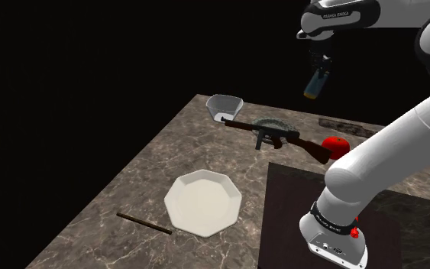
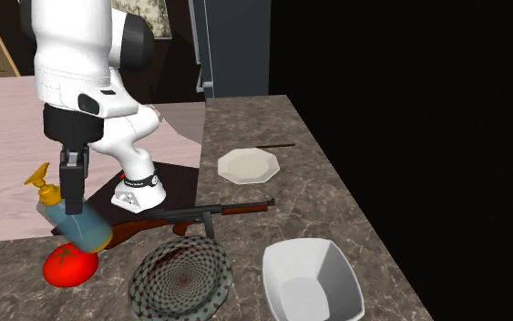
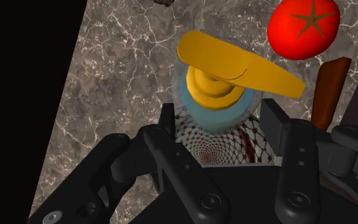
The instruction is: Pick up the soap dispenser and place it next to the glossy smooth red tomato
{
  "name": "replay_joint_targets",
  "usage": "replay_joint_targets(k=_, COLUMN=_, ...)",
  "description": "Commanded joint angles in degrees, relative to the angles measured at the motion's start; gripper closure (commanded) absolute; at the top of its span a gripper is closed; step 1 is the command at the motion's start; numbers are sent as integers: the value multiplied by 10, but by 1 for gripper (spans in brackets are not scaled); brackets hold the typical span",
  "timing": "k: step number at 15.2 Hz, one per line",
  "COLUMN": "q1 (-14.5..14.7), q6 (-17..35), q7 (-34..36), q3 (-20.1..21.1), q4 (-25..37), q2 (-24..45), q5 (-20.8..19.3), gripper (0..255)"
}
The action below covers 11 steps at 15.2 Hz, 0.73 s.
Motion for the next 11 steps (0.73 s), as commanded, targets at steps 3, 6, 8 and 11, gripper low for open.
replay_joint_targets(k=3, q1=-20, q6=16, q7=-48, q3=-35, q4=-11, q2=-18, q5=-15, gripper=255)
replay_joint_targets(k=6, q1=-26, q6=34, q7=-55, q3=-46, q4=-27, q2=-22, q5=-21, gripper=255)
replay_joint_targets(k=8, q1=-27, q6=48, q7=-50, q3=-48, q4=-43, q2=-22, q5=-24, gripper=255)
replay_joint_targets(k=11, q1=-29, q6=70, q7=-43, q3=-52, q4=-65, q2=-22, q5=-28, gripper=255)
